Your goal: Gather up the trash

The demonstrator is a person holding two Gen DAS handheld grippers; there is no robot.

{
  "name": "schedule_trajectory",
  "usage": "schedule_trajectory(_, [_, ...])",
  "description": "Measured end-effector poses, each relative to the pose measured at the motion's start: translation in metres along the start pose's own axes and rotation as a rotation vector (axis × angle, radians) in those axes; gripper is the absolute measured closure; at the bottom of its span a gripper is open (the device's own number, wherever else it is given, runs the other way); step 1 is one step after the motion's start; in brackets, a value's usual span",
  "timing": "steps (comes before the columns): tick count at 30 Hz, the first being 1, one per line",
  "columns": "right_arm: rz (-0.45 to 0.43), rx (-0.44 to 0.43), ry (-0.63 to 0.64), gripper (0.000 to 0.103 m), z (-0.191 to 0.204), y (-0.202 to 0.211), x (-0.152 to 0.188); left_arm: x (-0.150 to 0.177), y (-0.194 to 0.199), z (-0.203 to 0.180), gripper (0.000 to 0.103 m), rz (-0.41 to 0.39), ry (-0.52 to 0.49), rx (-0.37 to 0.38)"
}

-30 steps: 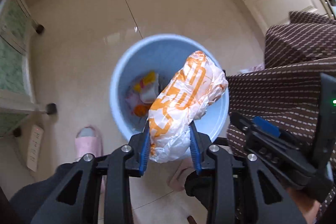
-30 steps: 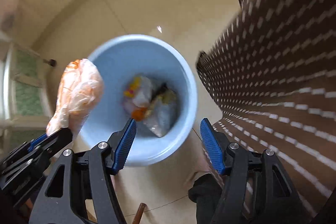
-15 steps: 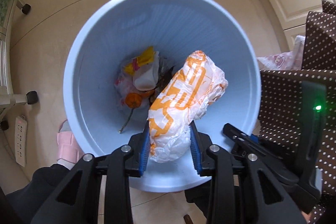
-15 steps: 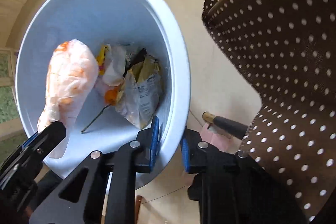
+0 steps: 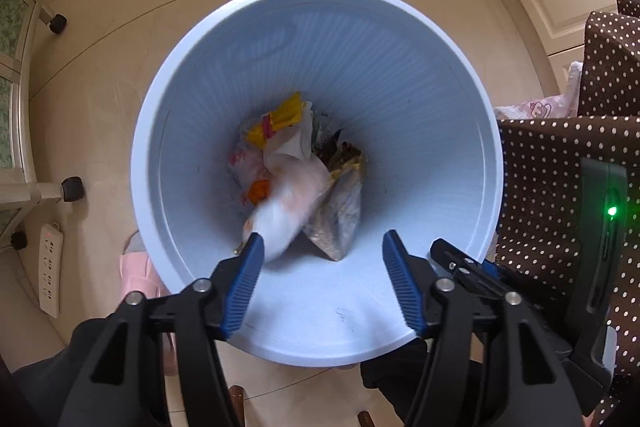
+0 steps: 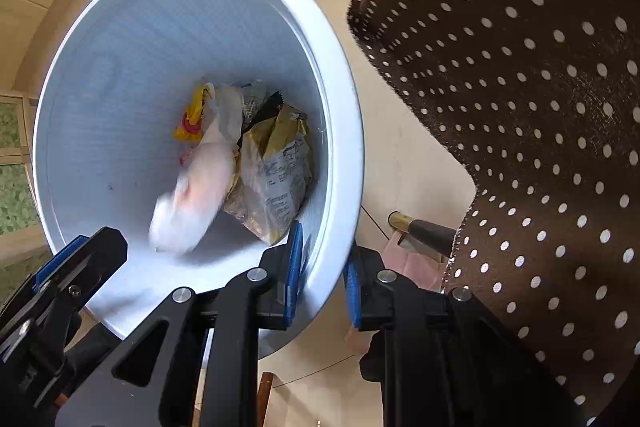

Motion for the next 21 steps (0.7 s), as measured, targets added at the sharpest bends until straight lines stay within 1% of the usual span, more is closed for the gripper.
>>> schedule_trajectory(2, [0.003,0.001,0.004,0.084,-0.002,-0.001,0.000,0.001,0.002,0.000,0.038,0.004,0.004,0.001])
schedule_trajectory(4, [0.004,0.010,0.018,0.082,-0.003,-0.001,0.000,0.001,0.005,0.000,0.038,0.001,0.003,-0.002])
schedule_trajectory(6, [-0.017,0.017,0.019,0.078,-0.003,0.008,-0.005,0.001,0.009,0.000,0.037,-0.003,-0.003,-0.003])
schedule_trajectory(8, [-0.036,0.025,0.030,0.075,-0.003,0.019,-0.007,0.001,0.016,-0.004,0.036,-0.009,-0.009,0.003])
schedule_trajectory(10, [-0.068,0.029,0.041,0.070,-0.004,0.032,-0.009,0.002,0.024,-0.011,0.036,-0.019,-0.015,0.016])
schedule_trajectory(12, [-0.103,0.031,0.045,0.066,-0.005,0.053,-0.010,0.002,0.036,-0.019,0.036,-0.032,-0.031,0.029])
schedule_trajectory(14, [-0.140,0.043,0.045,0.060,-0.009,0.076,-0.009,0.002,0.052,-0.027,0.036,-0.053,-0.053,0.028])
schedule_trajectory(16, [-0.170,0.034,0.034,0.052,-0.012,0.098,-0.008,0.002,0.075,-0.038,0.036,-0.080,-0.070,0.044])
schedule_trajectory(18, [-0.203,0.019,0.026,0.051,-0.011,0.121,-0.005,0.004,0.096,-0.044,0.036,-0.102,-0.079,0.046])
schedule_trajectory(21, [-0.274,0.000,0.031,0.048,-0.008,0.168,0.000,0.008,0.147,-0.059,0.036,-0.164,-0.109,0.063])
Point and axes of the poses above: each gripper's, at about its wrist camera, not at the fingertips, and y roughly against the way its jaws point, z to its left, x to its underside, the point moved 10 cm from there along -y, roughly the way its jaws point, and after that the axes turned 15 degrees about x, right-handed, at the moved point
